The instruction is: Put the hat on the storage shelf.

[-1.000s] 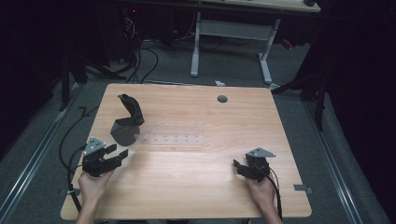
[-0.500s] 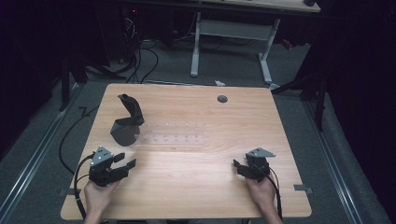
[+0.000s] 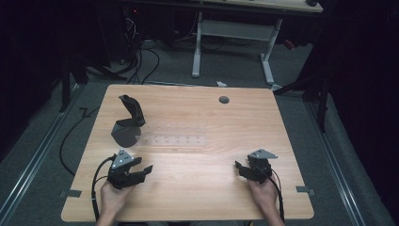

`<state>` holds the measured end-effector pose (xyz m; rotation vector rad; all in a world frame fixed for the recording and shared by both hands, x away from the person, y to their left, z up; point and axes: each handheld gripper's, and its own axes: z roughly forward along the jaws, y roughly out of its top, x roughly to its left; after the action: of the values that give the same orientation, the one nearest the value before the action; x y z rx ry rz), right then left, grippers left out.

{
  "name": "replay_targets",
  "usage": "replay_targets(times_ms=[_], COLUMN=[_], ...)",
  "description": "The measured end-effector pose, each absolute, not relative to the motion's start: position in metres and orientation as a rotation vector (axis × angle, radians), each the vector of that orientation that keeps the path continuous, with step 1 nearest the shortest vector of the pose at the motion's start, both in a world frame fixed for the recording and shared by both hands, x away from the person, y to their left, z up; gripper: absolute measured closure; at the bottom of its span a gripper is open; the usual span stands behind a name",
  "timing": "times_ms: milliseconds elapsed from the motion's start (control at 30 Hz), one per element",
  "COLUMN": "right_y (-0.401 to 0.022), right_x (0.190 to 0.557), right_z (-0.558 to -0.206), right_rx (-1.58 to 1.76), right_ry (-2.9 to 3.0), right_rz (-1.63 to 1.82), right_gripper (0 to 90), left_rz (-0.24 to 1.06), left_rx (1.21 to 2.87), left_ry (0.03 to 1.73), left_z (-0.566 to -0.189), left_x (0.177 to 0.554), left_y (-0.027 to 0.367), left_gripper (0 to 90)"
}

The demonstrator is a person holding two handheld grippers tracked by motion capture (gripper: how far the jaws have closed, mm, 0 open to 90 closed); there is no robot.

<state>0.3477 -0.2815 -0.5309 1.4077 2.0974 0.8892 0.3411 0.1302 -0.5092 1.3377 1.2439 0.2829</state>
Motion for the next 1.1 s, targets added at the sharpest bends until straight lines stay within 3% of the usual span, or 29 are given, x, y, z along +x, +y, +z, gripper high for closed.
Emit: replay_targets(times_ms=[933,1100], right_y=[-0.282,-0.281], right_x=[0.348,0.348], right_z=[-0.531,-0.531], right_rx=[1.409,1.412], right_ry=[2.097,2.095], right_rz=[0.888,0.889], right_gripper=[38.9,38.7], left_rz=[0.431,0.363], left_rx=[1.528,1.453], left_ry=[1.217,1.254], left_z=[-0.544,-0.546], left_x=[0.36,0.362], left_y=[0.087,0.089], left_gripper=[40.5,36.7])
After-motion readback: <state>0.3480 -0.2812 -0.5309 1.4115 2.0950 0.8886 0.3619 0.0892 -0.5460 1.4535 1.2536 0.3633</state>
